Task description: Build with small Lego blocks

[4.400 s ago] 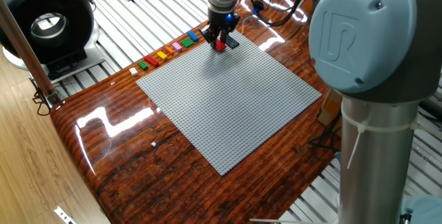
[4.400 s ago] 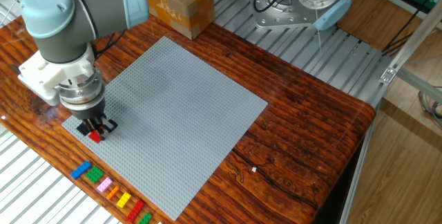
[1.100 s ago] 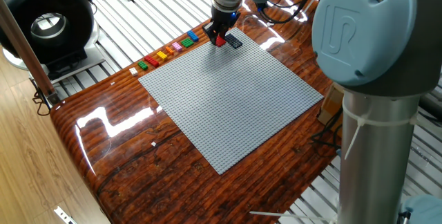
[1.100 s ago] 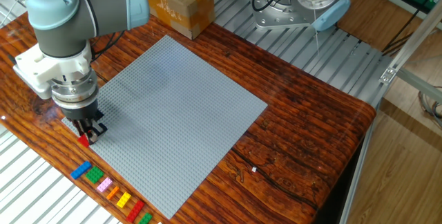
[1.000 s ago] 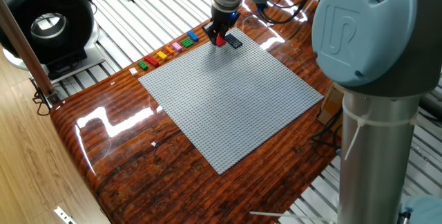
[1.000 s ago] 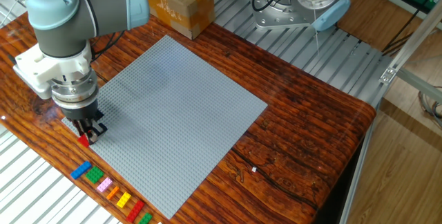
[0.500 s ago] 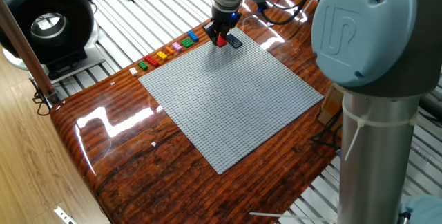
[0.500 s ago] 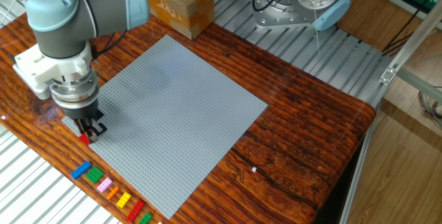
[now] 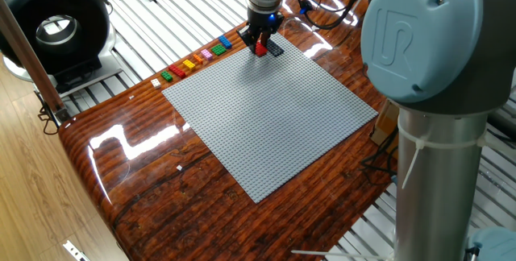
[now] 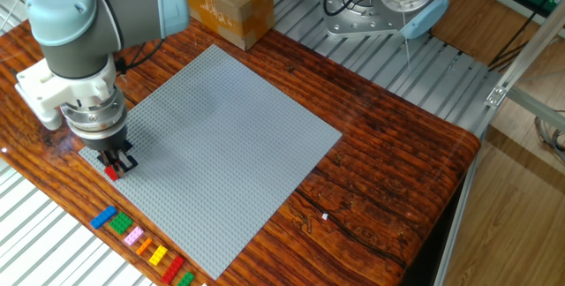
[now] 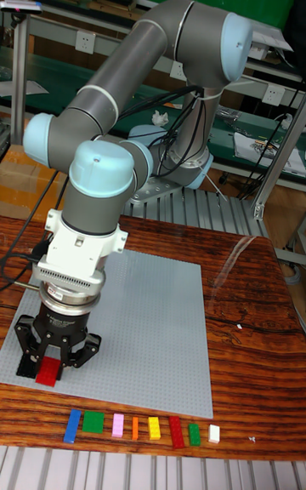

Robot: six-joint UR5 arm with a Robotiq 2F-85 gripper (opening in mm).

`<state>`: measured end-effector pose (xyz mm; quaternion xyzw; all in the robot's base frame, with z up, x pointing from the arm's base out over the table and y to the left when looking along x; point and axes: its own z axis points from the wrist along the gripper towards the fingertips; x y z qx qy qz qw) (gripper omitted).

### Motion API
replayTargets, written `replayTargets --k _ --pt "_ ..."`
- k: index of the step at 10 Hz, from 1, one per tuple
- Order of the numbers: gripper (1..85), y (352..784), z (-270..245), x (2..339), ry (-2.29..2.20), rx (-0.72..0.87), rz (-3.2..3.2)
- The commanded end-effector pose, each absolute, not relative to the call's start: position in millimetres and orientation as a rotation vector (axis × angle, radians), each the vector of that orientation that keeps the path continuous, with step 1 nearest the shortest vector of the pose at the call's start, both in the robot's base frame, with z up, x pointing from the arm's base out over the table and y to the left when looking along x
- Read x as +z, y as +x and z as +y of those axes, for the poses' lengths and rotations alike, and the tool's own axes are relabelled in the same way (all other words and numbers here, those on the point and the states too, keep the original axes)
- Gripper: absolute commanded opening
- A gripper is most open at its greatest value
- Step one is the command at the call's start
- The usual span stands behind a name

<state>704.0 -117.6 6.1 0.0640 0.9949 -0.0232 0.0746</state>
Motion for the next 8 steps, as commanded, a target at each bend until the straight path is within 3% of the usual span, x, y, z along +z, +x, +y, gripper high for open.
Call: replayTargets --k 1,8 --pt "15.7 700.2 -116.5 7.9 0.223 -0.057 3.000" --pt "11.7 696.8 -109.5 3.7 0.162 0.001 3.002"
